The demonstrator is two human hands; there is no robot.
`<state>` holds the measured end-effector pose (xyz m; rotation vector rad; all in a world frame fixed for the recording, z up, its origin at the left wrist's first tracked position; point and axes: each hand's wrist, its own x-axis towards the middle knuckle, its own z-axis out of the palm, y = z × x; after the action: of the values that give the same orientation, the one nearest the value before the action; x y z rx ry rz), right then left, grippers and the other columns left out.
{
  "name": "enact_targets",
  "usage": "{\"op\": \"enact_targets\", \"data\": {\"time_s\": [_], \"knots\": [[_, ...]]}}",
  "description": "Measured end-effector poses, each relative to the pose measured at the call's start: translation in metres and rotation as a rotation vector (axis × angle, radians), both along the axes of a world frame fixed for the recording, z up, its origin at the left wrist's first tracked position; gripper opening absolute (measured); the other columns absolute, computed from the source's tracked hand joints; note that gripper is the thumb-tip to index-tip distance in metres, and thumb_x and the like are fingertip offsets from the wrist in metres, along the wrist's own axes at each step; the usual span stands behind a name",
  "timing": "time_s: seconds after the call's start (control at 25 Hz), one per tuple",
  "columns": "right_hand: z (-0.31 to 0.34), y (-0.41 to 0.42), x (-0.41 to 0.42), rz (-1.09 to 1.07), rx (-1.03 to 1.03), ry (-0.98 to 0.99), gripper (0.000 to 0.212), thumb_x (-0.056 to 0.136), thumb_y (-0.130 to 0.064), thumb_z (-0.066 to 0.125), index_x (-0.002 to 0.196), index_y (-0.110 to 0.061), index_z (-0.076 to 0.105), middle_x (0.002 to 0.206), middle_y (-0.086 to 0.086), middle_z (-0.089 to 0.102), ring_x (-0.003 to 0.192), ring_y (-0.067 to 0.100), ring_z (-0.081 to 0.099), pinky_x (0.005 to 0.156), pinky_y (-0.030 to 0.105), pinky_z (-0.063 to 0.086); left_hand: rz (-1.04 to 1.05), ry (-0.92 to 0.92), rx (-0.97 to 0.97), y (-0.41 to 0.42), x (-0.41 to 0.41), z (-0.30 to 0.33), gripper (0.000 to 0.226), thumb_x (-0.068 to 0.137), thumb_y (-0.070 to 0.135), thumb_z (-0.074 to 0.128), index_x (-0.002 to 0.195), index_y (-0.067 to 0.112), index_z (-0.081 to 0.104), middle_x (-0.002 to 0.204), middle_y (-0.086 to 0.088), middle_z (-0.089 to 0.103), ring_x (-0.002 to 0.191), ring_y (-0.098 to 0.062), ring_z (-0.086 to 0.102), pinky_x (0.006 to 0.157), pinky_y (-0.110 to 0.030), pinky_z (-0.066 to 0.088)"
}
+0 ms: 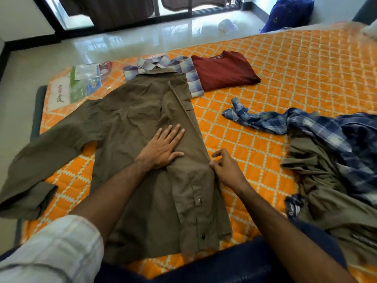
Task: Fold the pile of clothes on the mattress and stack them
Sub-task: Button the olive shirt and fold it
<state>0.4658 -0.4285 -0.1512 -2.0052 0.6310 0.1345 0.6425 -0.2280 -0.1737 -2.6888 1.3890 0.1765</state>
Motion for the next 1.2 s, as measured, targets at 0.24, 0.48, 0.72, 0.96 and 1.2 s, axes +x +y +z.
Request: {"op": "enact_targets", "data": {"time_s": [0.24,0.48,0.72,0.96,1.2], "knots": [[0.001,0.012,-0.059,0.198,0.162,0.192,0.037,0.089,-0.029,0.077,0.106,-0.014,0.048,0.1,0.01,0.067,0.086,0.021,0.065,0.073,0.039,0.054,-0.075,0.038,0.084,0.012,-0.068,0.02,0.105,0.077,0.08,-0.025,0.161,0.025,0.009,0.169,-0.005,0.005,0.155,-0.028,0.008,0.123,-0.052,0.009],[0.017,0.017,-0.09,0.251,0.182,0.233,0.053,0.09,-0.038,0.075,0.124,-0.016,0.041,0.12,0.002,0.06,0.102,0.021,0.065,0.058,0.028,0.054,0.038,0.082,0.088,0.031,-0.122,0.028,0.104,0.076,0.084,-0.019,0.16,0.024,-0.008,0.168,-0.005,-0.008,0.155,-0.027,0.001,0.123,-0.05,0.007],[0.003,0.016,-0.102,0.401,-0.075,0.279,0.067,0.085,-0.024,0.08,0.134,-0.009,0.036,0.13,0.014,0.061,0.112,0.03,0.063,0.086,0.045,0.056,0.027,0.162,0.19,0.028,-0.186,0.015,0.095,0.089,0.078,0.022,0.158,0.025,-0.017,0.166,-0.004,-0.021,0.153,-0.027,-0.014,0.124,-0.053,0.001],[0.01,0.046,-0.091,0.422,-0.828,-0.118,0.072,0.092,-0.039,0.061,0.151,-0.015,0.028,0.151,0.013,0.029,0.137,0.036,0.034,0.109,0.048,0.035,0.219,0.117,0.011,0.024,-0.146,0.029,0.071,0.099,0.057,0.044,0.157,0.02,0.026,0.168,-0.006,0.012,0.154,-0.027,0.014,0.122,-0.054,0.018],[0.003,0.071,-0.004,0.597,-0.708,-0.188,0.07,0.104,-0.04,0.044,0.161,-0.012,0.016,0.169,0.012,0.003,0.156,0.029,0.001,0.126,0.044,0.007,0.444,-0.063,-0.144,0.025,-0.052,0.06,0.043,0.091,0.027,0.058,0.132,0.015,0.053,0.133,-0.009,0.053,0.121,-0.032,0.055,0.094,-0.048,0.046]]}}
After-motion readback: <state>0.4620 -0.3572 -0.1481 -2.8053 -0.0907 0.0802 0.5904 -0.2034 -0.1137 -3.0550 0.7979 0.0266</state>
